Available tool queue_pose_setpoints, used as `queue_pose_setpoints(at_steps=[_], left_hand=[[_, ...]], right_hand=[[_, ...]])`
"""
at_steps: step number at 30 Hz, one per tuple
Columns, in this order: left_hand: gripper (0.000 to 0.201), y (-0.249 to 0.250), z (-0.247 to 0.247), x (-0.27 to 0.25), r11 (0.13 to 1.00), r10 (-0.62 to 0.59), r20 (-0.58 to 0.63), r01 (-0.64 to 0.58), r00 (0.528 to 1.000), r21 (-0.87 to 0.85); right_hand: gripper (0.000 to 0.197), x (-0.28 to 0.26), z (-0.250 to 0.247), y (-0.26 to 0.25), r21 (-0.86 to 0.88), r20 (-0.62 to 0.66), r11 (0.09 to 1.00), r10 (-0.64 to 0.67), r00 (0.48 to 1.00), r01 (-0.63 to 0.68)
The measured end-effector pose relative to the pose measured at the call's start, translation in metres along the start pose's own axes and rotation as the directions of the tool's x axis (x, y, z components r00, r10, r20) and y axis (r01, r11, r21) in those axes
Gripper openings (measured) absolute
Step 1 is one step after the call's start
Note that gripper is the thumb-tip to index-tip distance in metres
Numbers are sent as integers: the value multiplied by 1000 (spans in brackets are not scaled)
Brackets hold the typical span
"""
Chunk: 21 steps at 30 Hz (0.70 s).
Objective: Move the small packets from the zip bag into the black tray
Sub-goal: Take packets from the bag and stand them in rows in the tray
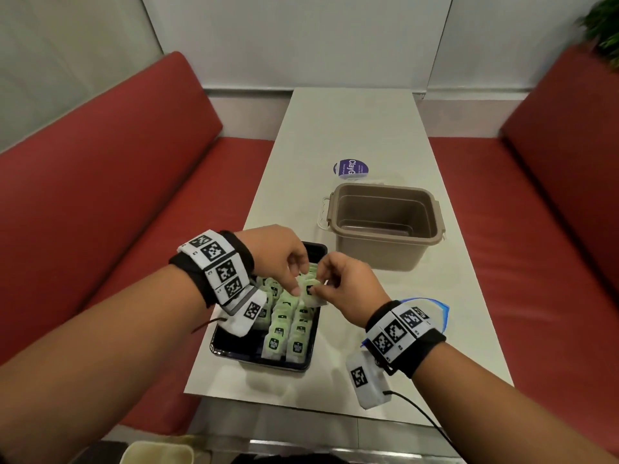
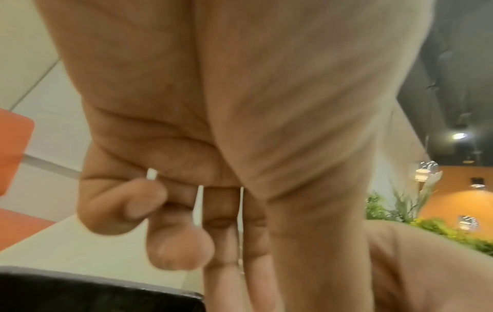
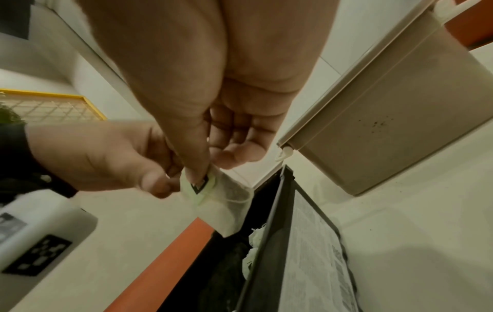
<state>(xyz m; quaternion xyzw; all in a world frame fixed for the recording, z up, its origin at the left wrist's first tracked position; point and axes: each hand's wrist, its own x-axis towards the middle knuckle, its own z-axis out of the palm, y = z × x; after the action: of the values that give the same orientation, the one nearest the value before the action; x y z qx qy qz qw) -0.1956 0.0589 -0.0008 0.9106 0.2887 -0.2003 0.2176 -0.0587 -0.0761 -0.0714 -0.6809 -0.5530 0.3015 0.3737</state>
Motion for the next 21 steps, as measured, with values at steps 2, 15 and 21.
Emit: queue_pose_setpoints(at_steps=[2,15,21], left_hand=[[33,8,0,-9,999,41,-78,-40,996,13],[5,-1,3,-31,994,-71,-180,86,981,74],[9,-12,11,-13,914,-314,-74,322,947,247]], right_hand=[[35,2,3,-3,40,-25,999,-10,1000,11],[20,12,10,-11,-29,86,998,-46,995,48],[28,18,18,2,-302,76,953,40,996,-15]])
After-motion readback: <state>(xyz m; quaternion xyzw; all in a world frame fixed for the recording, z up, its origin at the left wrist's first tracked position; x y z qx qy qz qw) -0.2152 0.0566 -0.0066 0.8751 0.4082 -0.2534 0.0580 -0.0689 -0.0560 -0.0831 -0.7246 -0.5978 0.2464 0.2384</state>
